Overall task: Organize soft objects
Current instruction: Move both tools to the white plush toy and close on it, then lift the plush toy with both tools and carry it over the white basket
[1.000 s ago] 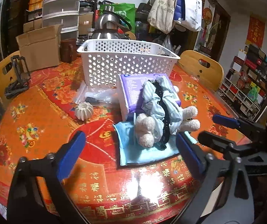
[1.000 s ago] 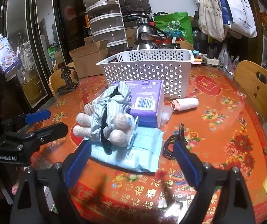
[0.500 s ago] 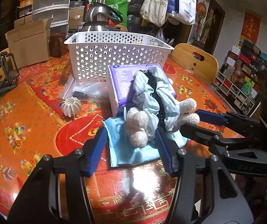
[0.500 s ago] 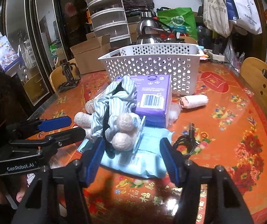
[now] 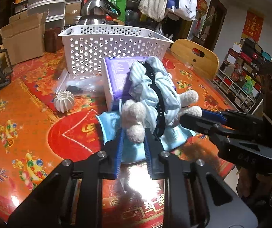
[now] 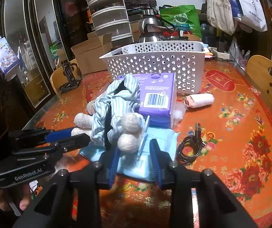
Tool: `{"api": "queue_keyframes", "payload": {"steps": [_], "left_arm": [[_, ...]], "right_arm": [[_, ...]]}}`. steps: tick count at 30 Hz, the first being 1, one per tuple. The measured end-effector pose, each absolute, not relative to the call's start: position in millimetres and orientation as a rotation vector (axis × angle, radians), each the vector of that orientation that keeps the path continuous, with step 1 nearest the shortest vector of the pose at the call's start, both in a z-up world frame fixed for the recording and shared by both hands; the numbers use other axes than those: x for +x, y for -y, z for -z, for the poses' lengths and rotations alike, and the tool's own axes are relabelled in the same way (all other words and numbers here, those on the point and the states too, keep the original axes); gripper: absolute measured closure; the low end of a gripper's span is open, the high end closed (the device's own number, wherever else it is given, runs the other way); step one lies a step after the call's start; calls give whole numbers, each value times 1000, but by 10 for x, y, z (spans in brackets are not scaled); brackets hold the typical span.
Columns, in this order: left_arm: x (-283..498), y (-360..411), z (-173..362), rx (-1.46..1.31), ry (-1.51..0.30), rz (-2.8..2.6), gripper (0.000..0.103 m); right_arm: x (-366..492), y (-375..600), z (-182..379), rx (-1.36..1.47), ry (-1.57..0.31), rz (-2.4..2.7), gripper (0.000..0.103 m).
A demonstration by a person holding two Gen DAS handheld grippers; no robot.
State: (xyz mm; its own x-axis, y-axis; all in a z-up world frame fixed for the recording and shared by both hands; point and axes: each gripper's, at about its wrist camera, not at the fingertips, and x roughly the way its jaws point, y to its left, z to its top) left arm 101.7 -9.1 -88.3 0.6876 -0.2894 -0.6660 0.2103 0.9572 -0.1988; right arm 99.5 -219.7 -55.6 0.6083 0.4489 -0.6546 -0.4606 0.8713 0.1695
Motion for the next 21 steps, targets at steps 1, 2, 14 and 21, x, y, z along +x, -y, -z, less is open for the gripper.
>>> {"api": "queue_keyframes", "payload": {"steps": [1, 2, 14, 21], "left_arm": [[1013, 99, 887, -108, -761, 280, 85], [1009, 105, 886, -106, -760, 281, 86], [966, 81, 838, -113, -730, 269, 90], [946, 77, 774, -109, -717, 255, 90]], "right_arm": [[994, 2187, 557, -18, -752, -528, 77], [992, 2173, 559, -20, -753, -530, 79], [936, 2153, 525, -35, -704, -525, 92], [912, 2172, 475, -36, -684, -533, 92]]}}
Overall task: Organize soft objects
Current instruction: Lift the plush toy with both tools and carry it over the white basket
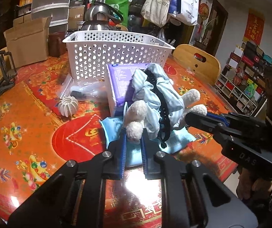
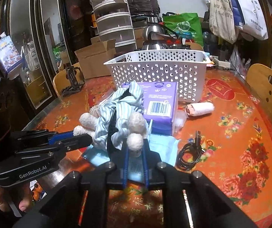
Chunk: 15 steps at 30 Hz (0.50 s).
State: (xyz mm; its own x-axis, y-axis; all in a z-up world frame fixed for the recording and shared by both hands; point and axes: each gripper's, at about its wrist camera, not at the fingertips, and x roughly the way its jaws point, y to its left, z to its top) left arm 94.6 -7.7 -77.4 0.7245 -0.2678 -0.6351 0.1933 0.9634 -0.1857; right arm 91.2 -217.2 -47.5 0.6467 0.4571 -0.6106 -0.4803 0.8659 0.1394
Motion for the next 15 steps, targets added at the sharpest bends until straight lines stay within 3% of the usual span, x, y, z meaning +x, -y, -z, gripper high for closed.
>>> {"api": "queue_keyframes", "payload": {"steps": [15], "left_arm": [[940, -7, 268, -116, -615, 251, 91]], "right_arm": [[925, 2123, 108, -83, -588, -545, 93]]}}
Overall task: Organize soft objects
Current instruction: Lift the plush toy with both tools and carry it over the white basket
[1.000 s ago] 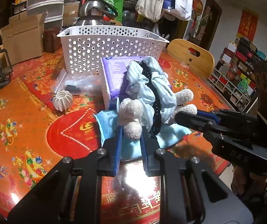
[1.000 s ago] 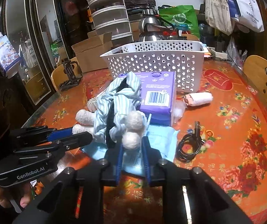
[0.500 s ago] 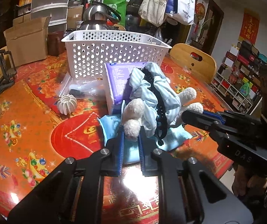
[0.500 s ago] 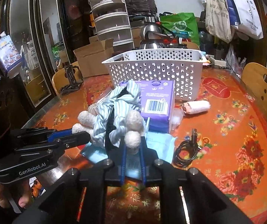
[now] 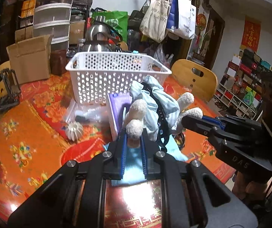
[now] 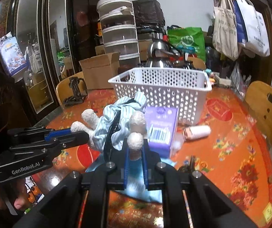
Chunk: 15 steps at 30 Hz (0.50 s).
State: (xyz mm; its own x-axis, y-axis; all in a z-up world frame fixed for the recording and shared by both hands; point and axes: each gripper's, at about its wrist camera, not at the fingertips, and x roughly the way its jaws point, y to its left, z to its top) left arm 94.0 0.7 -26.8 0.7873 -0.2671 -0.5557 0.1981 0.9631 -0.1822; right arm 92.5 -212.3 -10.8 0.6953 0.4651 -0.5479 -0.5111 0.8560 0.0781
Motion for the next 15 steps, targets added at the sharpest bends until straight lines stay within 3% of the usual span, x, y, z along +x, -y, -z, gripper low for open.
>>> {"api": "queue_keyframes", "payload": {"steps": [15], "left_arm": [[1792, -124, -589, -107, -542, 225, 91]], "right_arm": [[1582, 1957, -597, -122, -500, -546, 93]]}}
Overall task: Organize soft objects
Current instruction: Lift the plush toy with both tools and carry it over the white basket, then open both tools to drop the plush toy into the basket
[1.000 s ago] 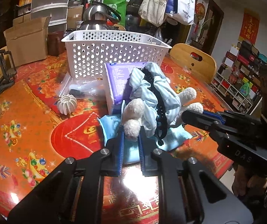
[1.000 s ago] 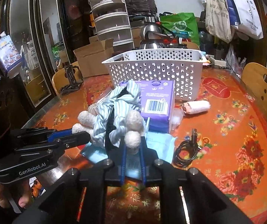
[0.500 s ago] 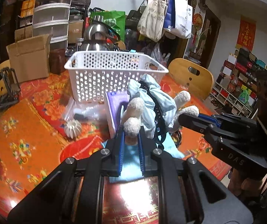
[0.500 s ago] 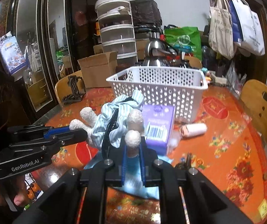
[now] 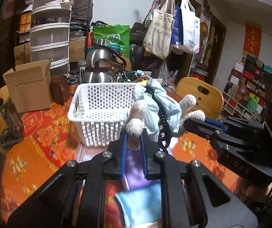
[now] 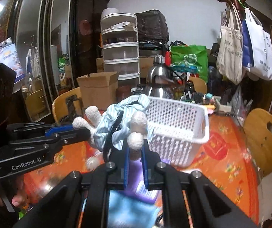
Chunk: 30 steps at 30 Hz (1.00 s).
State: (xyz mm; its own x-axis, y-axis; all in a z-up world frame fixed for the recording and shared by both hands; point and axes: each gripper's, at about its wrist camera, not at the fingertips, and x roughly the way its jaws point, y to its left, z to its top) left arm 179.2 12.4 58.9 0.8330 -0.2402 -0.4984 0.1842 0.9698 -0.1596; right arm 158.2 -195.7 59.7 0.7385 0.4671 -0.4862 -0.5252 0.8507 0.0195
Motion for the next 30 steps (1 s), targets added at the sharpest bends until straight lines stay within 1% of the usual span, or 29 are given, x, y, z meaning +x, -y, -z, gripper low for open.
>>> {"api": "queue_keyframes", "payload": {"steps": [5, 10, 19, 23, 24, 26, 27, 28, 29, 30], "left_arm": [[2388, -159, -701, -114, -564, 228, 91], [3105, -165, -580, -132, -641, 222, 91], [4034, -136, -63, -122, -784, 144, 91], [4167, -101, 22, -75, -783, 146, 90], [4152, -118, 28, -83, -781, 151, 88], [4131, -192, 8, -110, -768, 139, 73], [4112, -228, -9, -113, -760, 127, 56], [4081, -260, -32, -108, -744, 120, 48], [4036, -275, -58, -91, -729, 112, 35], [4005, -280, -78, -70, -714, 96, 24]], "right_arm": [[2065, 1918, -729, -102, -526, -538, 93], [2632, 1914, -703, -84, -577, -503, 93], [3472, 1728, -230, -99, -728, -468, 93], [3625, 1655, -72, -106, -767, -470, 93], [3654, 1654, -61, -107, -770, -461, 92], [3678, 1683, -61, -102, -766, -447, 88], [3697, 1711, -66, -95, -767, -442, 83], [3703, 1739, -71, -99, -766, -434, 72], [3697, 1764, -80, -108, -766, -425, 63], [3698, 1792, -87, -116, -767, -419, 41]]}}
